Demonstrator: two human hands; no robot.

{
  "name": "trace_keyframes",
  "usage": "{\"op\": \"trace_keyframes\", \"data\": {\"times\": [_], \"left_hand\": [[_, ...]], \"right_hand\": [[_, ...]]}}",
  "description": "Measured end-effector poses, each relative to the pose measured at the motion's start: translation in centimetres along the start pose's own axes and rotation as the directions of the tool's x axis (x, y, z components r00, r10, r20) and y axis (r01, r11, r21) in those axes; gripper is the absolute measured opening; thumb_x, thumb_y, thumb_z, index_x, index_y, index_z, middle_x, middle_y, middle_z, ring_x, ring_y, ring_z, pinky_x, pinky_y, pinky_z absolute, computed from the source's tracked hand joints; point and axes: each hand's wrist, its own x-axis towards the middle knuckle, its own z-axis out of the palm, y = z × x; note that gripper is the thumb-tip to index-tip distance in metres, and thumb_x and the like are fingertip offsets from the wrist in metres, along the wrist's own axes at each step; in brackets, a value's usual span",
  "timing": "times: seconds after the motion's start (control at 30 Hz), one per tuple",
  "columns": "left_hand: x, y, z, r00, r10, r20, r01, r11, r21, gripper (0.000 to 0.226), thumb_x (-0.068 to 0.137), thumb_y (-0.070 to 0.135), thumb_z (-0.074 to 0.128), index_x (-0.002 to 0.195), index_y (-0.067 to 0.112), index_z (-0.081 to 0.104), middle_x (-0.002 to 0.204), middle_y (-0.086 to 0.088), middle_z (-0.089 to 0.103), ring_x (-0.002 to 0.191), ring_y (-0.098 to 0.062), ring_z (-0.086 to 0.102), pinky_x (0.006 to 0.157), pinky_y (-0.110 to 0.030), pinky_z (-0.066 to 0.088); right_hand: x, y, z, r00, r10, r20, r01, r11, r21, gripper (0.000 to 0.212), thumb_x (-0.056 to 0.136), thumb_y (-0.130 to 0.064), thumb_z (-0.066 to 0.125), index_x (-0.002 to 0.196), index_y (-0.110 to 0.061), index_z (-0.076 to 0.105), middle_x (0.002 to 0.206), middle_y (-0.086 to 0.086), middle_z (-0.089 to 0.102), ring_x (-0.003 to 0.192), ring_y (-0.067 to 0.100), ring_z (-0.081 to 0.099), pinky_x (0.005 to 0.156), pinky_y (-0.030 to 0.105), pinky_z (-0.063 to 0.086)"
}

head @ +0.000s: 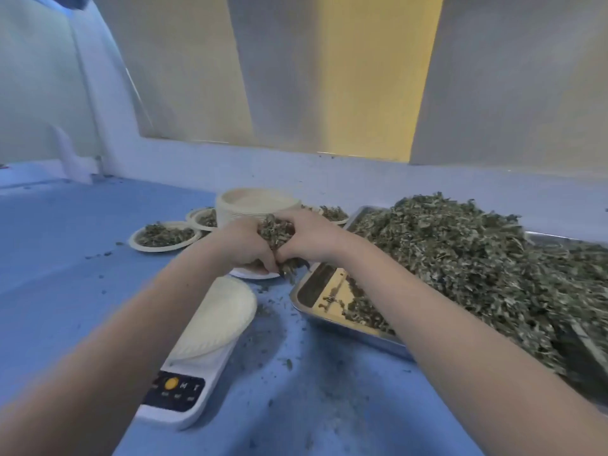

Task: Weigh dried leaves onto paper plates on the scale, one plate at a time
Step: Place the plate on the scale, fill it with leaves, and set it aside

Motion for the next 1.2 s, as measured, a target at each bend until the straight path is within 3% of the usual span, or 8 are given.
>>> {"op": "trace_keyframes", "data": {"times": [0.23, 0.43, 0.6, 0.7, 0.8, 0.9, 1.07, 1.2], "left_hand": [[-4.0, -5.2, -6.6, 0.994, -0.105, -0.036, 0.106, 0.994, 0.023, 0.029, 0.068, -0.010, 0.074, 0.094, -0.001, 0.063, 0.086, -0.017, 0.065, 0.071, -0.024, 0.062, 0.067, -0.029, 0.056], [-5.3, -7.9, -6.9, 0.995, -0.099, 0.009, 0.099, 0.995, 0.027, 0.067, 0.069, -0.002, 0.078, 0.126, 0.017, 0.049, 0.097, -0.013, 0.062, 0.077, -0.024, 0.063, 0.080, -0.037, 0.057], [-5.3, -8.6, -7.3, 1.000, -0.027, -0.007, 0.028, 0.934, 0.357, 0.074, 0.075, 0.012, 0.076, 0.135, 0.035, 0.041, 0.126, 0.005, 0.048, 0.090, -0.011, 0.058, 0.047, -0.014, 0.039], [-5.0, -9.5, -7.3, 0.991, 0.068, -0.115, -0.023, 0.934, 0.358, 0.056, 0.078, 0.005, 0.068, 0.121, 0.038, 0.053, 0.126, 0.007, 0.051, 0.094, -0.013, 0.056, 0.055, -0.019, 0.040], [-4.6, -10.6, -6.7, 0.945, 0.161, -0.285, -0.084, 0.961, 0.263, 0.045, 0.081, -0.002, 0.051, 0.095, 0.040, 0.062, 0.116, 0.010, 0.061, 0.085, -0.007, 0.056, 0.071, -0.022, 0.044], [-4.5, -12.0, -5.8, 0.880, 0.165, -0.445, -0.113, 0.984, 0.141, 0.046, 0.081, -0.001, 0.045, 0.081, 0.040, 0.066, 0.101, 0.018, 0.066, 0.071, -0.001, 0.056, 0.063, -0.018, 0.044], [-4.8, -14.0, -4.9, 0.761, 0.115, -0.638, -0.200, 0.978, -0.063, 0.042, 0.080, -0.001, 0.050, 0.075, 0.037, 0.067, 0.082, 0.020, 0.067, 0.077, 0.007, 0.057, 0.071, -0.009, 0.043], [-5.2, -15.7, -4.7, 0.683, 0.033, -0.730, -0.248, 0.950, -0.189, 0.039, 0.081, -0.001, 0.053, 0.077, 0.036, 0.067, 0.080, 0.015, 0.066, 0.082, -0.007, 0.059, 0.068, -0.012, 0.046]], "right_hand": [[3.0, -5.4, 5.9, 0.985, -0.149, 0.087, 0.146, 0.989, 0.032, 0.030, 0.071, -0.004, 0.073, 0.097, -0.015, 0.062, 0.080, -0.002, 0.058, 0.073, 0.016, 0.056, 0.055, 0.016, 0.043], [3.3, -4.8, 7.4, 0.961, -0.058, 0.271, 0.082, 0.993, -0.079, 0.052, 0.075, -0.009, 0.072, 0.121, -0.028, 0.056, 0.106, 0.004, 0.067, 0.083, 0.020, 0.068, 0.065, 0.029, 0.055], [3.0, -4.1, 6.2, 0.921, -0.028, 0.387, 0.065, 0.994, -0.083, 0.056, 0.078, -0.024, 0.076, 0.127, -0.040, 0.053, 0.122, -0.003, 0.056, 0.100, 0.011, 0.063, 0.066, 0.015, 0.052], [2.7, -3.5, 6.1, 0.935, -0.078, 0.346, 0.088, 0.996, -0.013, 0.045, 0.080, -0.024, 0.074, 0.118, -0.044, 0.058, 0.116, -0.007, 0.061, 0.096, -0.001, 0.061, 0.059, 0.007, 0.049], [2.9, -2.8, 7.1, 0.970, -0.129, 0.207, 0.136, 0.991, -0.019, 0.032, 0.082, -0.023, 0.071, 0.108, -0.041, 0.066, 0.105, -0.011, 0.067, 0.093, 0.003, 0.066, 0.071, 0.014, 0.051], [3.2, -2.1, 8.7, 0.987, -0.151, 0.060, 0.152, 0.988, -0.010, 0.024, 0.082, -0.019, 0.068, 0.098, -0.037, 0.070, 0.094, -0.011, 0.071, 0.089, 0.002, 0.065, 0.077, 0.018, 0.048], [3.1, -1.8, 10.1, 0.981, -0.176, -0.086, 0.181, 0.982, 0.054, 0.020, 0.084, -0.019, 0.065, 0.089, -0.037, 0.072, 0.084, -0.017, 0.070, 0.076, -0.008, 0.061, 0.068, 0.007, 0.044], [3.0, -1.9, 9.9, 0.978, -0.185, -0.094, 0.190, 0.980, 0.053, 0.019, 0.085, -0.019, 0.064, 0.090, -0.036, 0.072, 0.085, -0.017, 0.071, 0.079, -0.008, 0.060, 0.070, 0.006, 0.044]]}}
